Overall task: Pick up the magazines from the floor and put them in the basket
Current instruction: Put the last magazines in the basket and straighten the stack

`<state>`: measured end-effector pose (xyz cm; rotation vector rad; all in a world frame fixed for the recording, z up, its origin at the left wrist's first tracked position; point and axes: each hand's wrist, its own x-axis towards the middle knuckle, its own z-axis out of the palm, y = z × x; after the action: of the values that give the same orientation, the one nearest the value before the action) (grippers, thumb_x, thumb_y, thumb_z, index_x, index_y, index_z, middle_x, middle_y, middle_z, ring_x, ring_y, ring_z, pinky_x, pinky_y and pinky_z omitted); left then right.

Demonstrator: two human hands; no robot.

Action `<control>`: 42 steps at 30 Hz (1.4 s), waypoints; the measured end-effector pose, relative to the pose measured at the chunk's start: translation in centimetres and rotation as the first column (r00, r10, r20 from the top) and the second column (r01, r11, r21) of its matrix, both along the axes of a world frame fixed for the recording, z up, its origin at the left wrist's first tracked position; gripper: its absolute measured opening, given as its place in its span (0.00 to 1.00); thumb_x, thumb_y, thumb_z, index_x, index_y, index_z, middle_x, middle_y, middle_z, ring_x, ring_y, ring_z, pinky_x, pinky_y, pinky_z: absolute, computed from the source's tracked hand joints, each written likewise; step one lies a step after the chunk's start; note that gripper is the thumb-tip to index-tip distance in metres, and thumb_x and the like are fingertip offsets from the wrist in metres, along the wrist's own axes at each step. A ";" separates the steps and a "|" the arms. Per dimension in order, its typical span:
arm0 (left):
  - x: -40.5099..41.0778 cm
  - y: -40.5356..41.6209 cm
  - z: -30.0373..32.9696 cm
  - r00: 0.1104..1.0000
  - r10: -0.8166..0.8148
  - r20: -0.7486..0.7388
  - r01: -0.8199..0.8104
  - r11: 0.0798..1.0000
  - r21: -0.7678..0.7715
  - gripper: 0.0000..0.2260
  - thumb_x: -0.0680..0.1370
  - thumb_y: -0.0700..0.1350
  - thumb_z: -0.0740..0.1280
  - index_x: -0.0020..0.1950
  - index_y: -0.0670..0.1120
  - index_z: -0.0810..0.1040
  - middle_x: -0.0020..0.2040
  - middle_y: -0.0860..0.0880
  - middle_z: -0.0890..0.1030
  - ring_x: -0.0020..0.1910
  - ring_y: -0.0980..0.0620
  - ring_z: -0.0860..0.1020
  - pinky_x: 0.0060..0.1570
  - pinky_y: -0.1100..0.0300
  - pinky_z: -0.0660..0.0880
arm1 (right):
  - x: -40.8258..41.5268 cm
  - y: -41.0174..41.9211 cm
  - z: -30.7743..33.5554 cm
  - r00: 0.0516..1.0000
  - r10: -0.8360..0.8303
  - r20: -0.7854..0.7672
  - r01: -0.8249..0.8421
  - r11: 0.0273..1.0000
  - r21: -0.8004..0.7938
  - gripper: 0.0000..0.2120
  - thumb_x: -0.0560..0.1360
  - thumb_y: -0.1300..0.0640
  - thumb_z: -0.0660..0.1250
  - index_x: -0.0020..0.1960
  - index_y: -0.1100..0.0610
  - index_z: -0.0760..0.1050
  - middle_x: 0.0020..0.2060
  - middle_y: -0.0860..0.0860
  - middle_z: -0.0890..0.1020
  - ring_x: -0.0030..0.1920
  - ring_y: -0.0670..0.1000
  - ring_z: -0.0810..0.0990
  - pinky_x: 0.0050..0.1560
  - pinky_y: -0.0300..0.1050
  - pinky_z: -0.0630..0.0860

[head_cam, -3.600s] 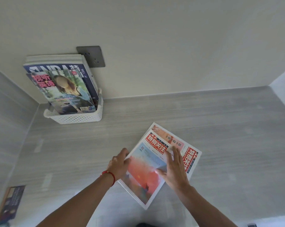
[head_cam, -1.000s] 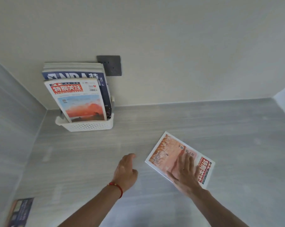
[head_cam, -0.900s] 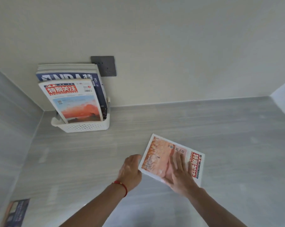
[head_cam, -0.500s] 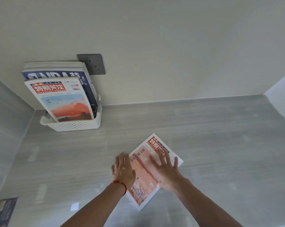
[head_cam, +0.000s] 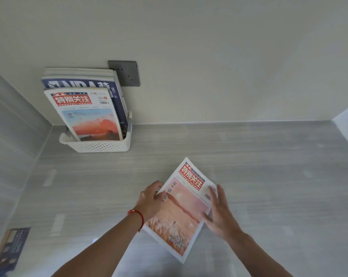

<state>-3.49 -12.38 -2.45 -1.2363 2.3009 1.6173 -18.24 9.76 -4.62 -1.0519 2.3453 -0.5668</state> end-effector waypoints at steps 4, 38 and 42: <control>3.3 -2.0 0.9 0.950 0.286 -0.126 -0.243 0.929 0.280 0.10 0.83 0.42 0.65 0.52 0.56 0.82 0.37 0.46 0.85 0.29 0.50 0.78 0.29 0.57 0.77 | 1.9 -2.9 1.4 0.935 -0.321 0.147 0.340 0.931 -0.129 0.27 0.82 0.48 0.64 0.77 0.53 0.60 0.70 0.52 0.75 0.67 0.54 0.77 0.62 0.57 0.79; 9.2 -33.7 9.7 0.768 0.585 -0.261 -0.629 0.764 -0.143 0.08 0.77 0.42 0.71 0.52 0.50 0.88 0.52 0.48 0.88 0.48 0.48 0.86 0.55 0.50 0.84 | 4.7 -40.3 12.7 0.974 -0.209 0.092 0.227 0.840 -0.493 0.08 0.81 0.59 0.64 0.51 0.58 0.83 0.42 0.47 0.84 0.38 0.43 0.80 0.37 0.35 0.77; 8.3 -34.5 8.7 0.800 0.558 -0.222 -0.594 0.789 -0.157 0.04 0.78 0.48 0.71 0.49 0.52 0.86 0.51 0.49 0.88 0.45 0.48 0.87 0.52 0.49 0.84 | 4.6 -41.4 11.3 0.962 -0.237 0.138 0.274 0.852 -0.445 0.10 0.82 0.60 0.62 0.51 0.56 0.83 0.45 0.47 0.83 0.39 0.44 0.79 0.35 0.33 0.74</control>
<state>4.76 -46.85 6.21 -2.1121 2.3896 1.6992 -13.68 -31.69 6.67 -0.8847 2.3505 -1.2975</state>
